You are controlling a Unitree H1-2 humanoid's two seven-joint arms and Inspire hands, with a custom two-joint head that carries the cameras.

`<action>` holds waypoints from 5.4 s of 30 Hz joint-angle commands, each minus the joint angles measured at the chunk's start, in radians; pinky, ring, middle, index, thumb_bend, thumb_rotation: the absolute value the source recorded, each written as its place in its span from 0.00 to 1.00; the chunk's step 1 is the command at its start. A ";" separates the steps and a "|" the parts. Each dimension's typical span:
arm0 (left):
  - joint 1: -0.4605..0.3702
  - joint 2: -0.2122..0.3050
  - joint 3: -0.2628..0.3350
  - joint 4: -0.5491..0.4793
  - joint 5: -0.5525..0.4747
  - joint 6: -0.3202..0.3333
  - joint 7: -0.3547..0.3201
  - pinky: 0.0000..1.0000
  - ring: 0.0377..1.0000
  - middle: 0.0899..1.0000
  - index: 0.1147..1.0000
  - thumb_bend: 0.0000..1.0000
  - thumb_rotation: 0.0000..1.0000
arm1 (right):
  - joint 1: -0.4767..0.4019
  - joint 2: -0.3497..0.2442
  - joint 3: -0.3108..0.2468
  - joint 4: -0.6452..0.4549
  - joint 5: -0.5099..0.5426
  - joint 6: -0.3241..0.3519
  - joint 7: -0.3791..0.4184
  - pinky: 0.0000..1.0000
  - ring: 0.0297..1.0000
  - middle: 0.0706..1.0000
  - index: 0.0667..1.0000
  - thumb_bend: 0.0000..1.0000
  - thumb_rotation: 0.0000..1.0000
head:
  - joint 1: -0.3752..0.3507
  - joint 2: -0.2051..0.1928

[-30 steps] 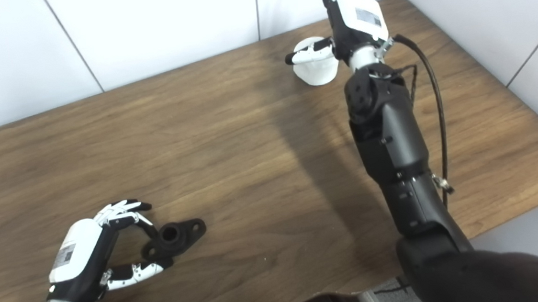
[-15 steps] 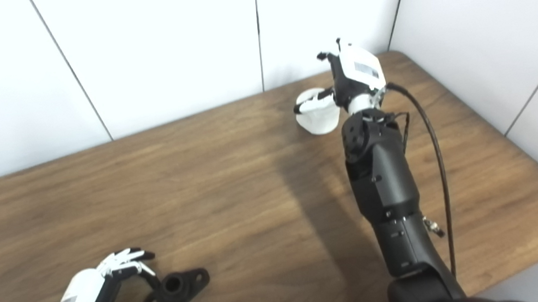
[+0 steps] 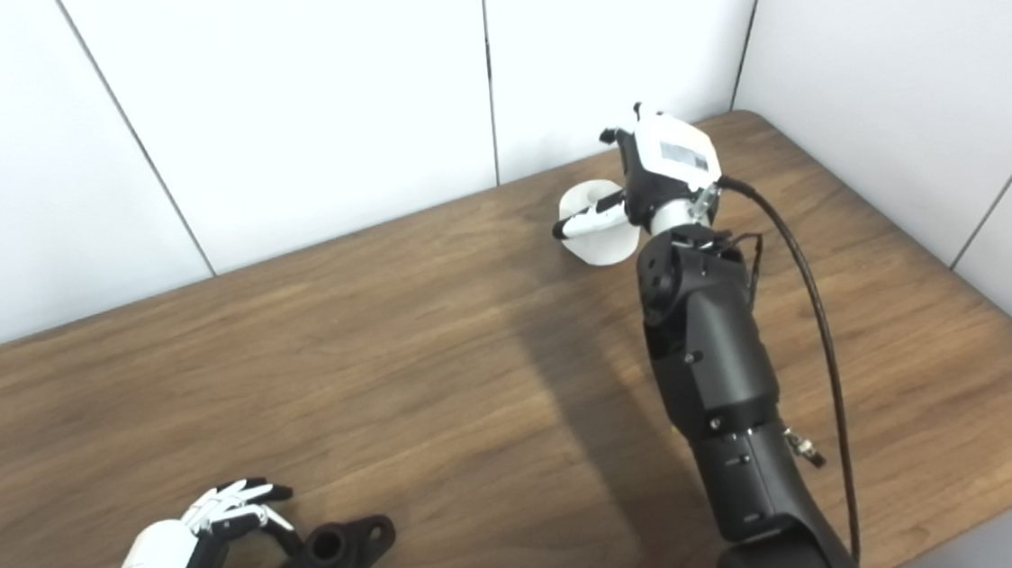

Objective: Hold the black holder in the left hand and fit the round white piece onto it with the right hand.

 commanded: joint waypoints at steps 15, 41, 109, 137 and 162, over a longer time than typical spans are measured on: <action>0.002 0.011 -0.010 0.033 0.003 -0.021 0.011 0.89 0.87 0.77 0.42 0.52 0.05 | -0.087 0.004 -0.071 0.108 -0.041 0.001 0.000 0.92 1.00 1.00 0.81 0.86 0.39 | -0.001 -0.006; 0.003 0.010 -0.012 0.033 0.002 -0.015 0.005 0.90 0.87 0.78 0.42 0.52 0.05 | -0.105 -0.023 -0.038 0.167 -0.003 0.001 -0.081 0.95 1.00 1.00 0.77 0.83 0.38 | 0.006 -0.002; 0.008 0.005 -0.026 0.021 0.021 -0.003 0.011 0.90 0.88 0.79 0.42 0.52 0.05 | -0.089 -0.046 -0.030 0.182 -0.036 0.001 -0.025 0.98 1.00 0.98 0.72 0.79 0.35 | 0.017 0.006; 0.011 0.012 -0.022 0.021 0.011 -0.010 0.013 0.91 0.88 0.79 0.42 0.52 0.05 | -0.083 -0.052 -0.019 0.182 0.005 0.001 -0.063 0.94 1.00 0.97 0.67 0.77 0.28 | 0.010 0.012; 0.009 0.013 -0.026 0.017 0.015 -0.007 0.006 0.91 0.89 0.79 0.42 0.52 0.05 | -0.077 -0.074 0.004 0.183 0.071 0.001 -0.133 0.92 1.00 0.92 0.46 0.53 0.15 | 0.012 0.014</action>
